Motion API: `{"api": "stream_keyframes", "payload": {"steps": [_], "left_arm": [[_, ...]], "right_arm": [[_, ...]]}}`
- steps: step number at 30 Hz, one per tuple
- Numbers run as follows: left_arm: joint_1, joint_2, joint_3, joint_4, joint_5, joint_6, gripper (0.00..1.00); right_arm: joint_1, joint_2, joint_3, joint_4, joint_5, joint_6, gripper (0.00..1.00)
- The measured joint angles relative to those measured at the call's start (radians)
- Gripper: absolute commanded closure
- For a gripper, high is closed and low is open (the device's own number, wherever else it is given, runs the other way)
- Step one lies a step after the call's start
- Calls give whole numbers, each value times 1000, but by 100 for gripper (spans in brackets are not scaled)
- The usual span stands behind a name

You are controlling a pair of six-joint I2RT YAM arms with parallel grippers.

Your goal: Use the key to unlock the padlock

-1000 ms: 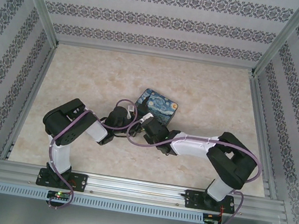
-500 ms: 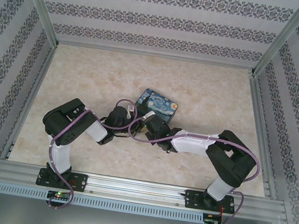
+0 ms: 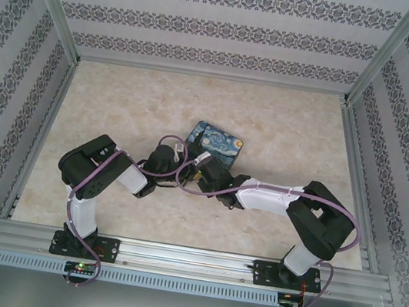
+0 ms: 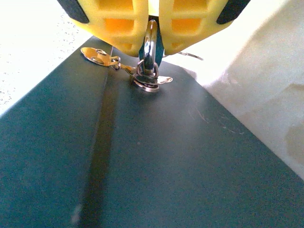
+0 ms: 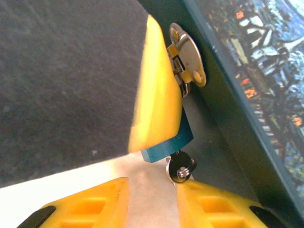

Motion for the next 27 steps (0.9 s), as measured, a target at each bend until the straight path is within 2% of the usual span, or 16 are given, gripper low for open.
{"api": "stream_keyframes", "payload": {"steps": [8, 14, 15, 17, 18, 20, 27], "left_arm": [[5, 0, 0, 0, -4, 0, 100], [6, 0, 0, 0, -6, 0, 100], [6, 0, 0, 0, -6, 0, 100], [6, 0, 0, 0, -6, 0, 100], [6, 0, 0, 0, -7, 0, 100], [6, 0, 1, 0, -6, 0, 100], [6, 0, 2, 0, -2, 0, 100]], "right_arm": [[-31, 1, 20, -23, -10, 10, 100], [-37, 1, 26, -29, -43, 21, 100], [-37, 0, 26, -29, -50, 23, 94], [-40, -5, 25, -30, -69, 32, 69], [-44, -11, 25, -29, -87, 40, 64], [-50, -37, 14, -23, -127, 58, 55], [-163, -244, -72, 32, -276, 214, 42]]}}
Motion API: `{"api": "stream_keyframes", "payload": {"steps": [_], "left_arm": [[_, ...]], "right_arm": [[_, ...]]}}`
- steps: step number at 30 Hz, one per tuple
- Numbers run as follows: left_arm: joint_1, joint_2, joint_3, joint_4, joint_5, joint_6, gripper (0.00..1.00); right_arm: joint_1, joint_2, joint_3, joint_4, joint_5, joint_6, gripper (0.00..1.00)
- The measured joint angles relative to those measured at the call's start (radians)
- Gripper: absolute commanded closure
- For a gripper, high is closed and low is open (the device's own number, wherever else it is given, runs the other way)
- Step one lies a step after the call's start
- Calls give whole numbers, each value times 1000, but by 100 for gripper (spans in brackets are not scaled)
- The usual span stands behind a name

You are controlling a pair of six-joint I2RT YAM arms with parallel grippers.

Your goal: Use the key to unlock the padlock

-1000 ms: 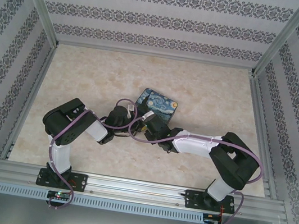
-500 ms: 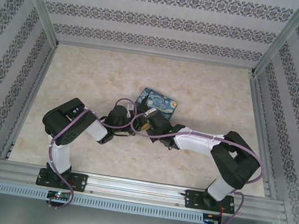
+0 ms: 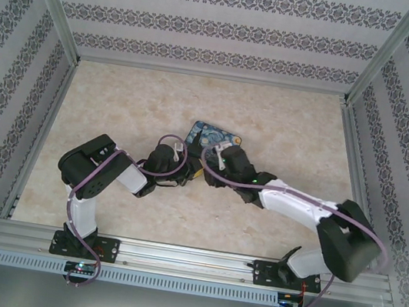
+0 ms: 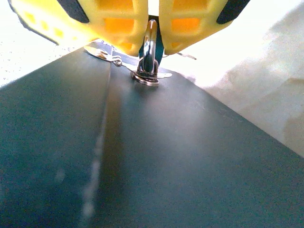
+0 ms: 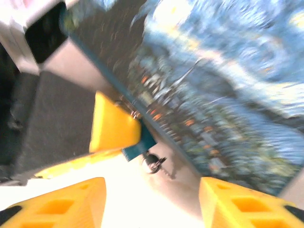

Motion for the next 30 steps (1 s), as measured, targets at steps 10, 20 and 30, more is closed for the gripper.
{"api": "stream_keyframes", "payload": {"steps": [10, 20, 30], "left_arm": [[0, 0, 0, 0, 3, 0, 100], [0, 0, 1, -8, 4, 5, 100], [1, -39, -8, -123, -3, 74, 45]], "right_arm": [[-55, -132, -60, 49, -161, 211, 40], [-55, -11, -107, 134, -231, 325, 40], [-86, 105, -63, 185, -252, 369, 41]]}}
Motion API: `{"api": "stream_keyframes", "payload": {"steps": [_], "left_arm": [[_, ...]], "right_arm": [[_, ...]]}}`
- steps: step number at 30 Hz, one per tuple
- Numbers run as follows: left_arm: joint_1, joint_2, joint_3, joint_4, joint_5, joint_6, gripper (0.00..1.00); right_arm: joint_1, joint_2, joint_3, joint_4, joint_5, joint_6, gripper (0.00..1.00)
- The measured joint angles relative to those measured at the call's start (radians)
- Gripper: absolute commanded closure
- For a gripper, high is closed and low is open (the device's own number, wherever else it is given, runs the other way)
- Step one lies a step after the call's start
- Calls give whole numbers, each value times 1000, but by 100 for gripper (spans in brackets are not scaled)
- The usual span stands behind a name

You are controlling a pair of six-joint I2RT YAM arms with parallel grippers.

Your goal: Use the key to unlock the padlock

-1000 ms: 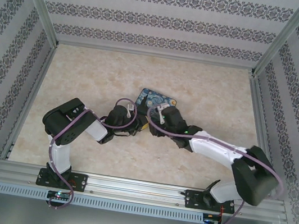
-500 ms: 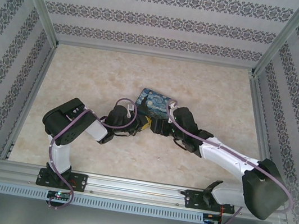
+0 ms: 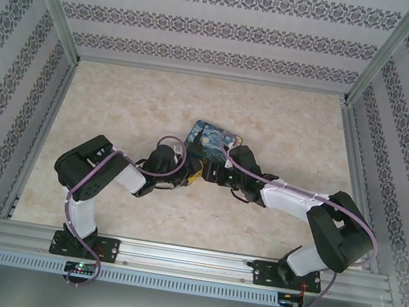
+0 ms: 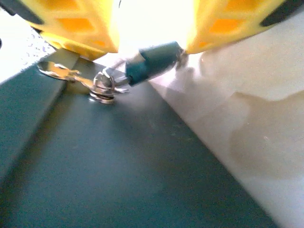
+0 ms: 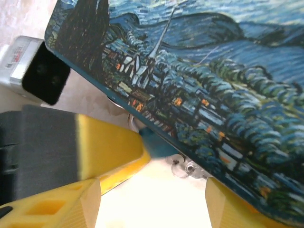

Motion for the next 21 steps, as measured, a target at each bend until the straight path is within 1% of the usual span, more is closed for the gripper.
{"api": "stream_keyframes", "payload": {"steps": [5, 9, 11, 14, 16, 21], "left_arm": [[8, -52, -21, -10, -37, -13, 24], [11, -109, -43, -48, -44, 10, 12], [10, -150, -49, -99, -40, 32, 8], [5, -217, -50, -211, -45, 73, 2], [4, -278, -45, -309, -57, 114, 0], [4, -436, 32, -572, -130, 249, 0]], "right_arm": [[-27, 4, 37, 0, -31, 12, 41], [-61, 43, 76, 6, -32, 18, 41], [-88, 74, 98, 13, -31, 21, 41], [-119, 100, 127, 16, -31, 21, 41], [-137, 111, 145, 18, -34, 21, 41], [-157, 107, 155, 27, -50, 20, 41]]}}
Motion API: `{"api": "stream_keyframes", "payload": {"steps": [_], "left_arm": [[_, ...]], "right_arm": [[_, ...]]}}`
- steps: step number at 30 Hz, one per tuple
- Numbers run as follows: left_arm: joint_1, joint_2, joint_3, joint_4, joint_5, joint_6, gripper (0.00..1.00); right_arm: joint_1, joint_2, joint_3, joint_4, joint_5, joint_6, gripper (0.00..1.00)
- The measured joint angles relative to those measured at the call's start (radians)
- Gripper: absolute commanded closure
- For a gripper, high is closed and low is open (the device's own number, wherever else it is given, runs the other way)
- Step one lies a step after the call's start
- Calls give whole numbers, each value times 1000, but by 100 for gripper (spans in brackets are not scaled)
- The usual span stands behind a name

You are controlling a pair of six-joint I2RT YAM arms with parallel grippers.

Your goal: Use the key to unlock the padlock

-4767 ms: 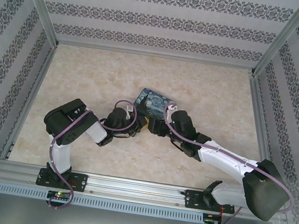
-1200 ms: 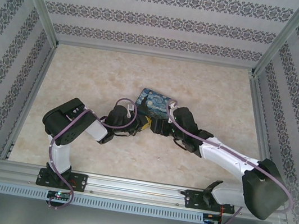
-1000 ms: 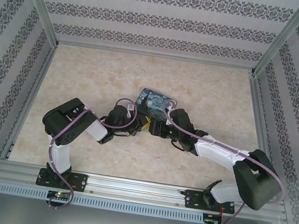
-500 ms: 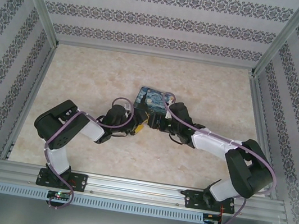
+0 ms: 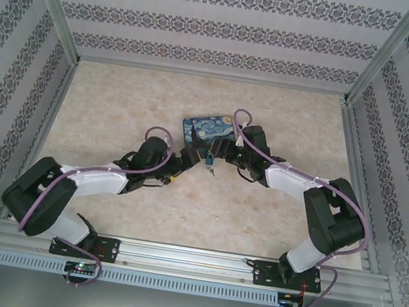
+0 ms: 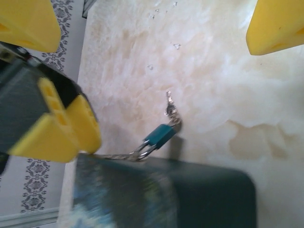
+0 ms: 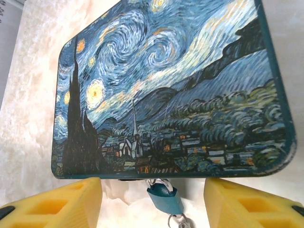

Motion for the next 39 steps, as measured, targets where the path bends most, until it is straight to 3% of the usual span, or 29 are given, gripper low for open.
{"api": "stream_keyframes", "payload": {"steps": [5, 11, 25, 32, 39], "left_arm": [[0, -101, 107, -204, -101, 137, 0], [2, -113, 160, -343, -211, 261, 0], [2, -161, 67, -330, -435, 291, 0], [2, -165, 67, -330, -467, 262, 0], [2, -154, 90, -342, -414, 259, 0]], "right_arm": [[0, -69, -41, 11, -11, -4, 42], [0, -108, -110, 37, -21, -24, 42], [0, 79, -109, 113, -144, -104, 47], [5, 134, -64, 148, -182, -109, 49], [12, 190, -43, 175, -192, -107, 52]]}}
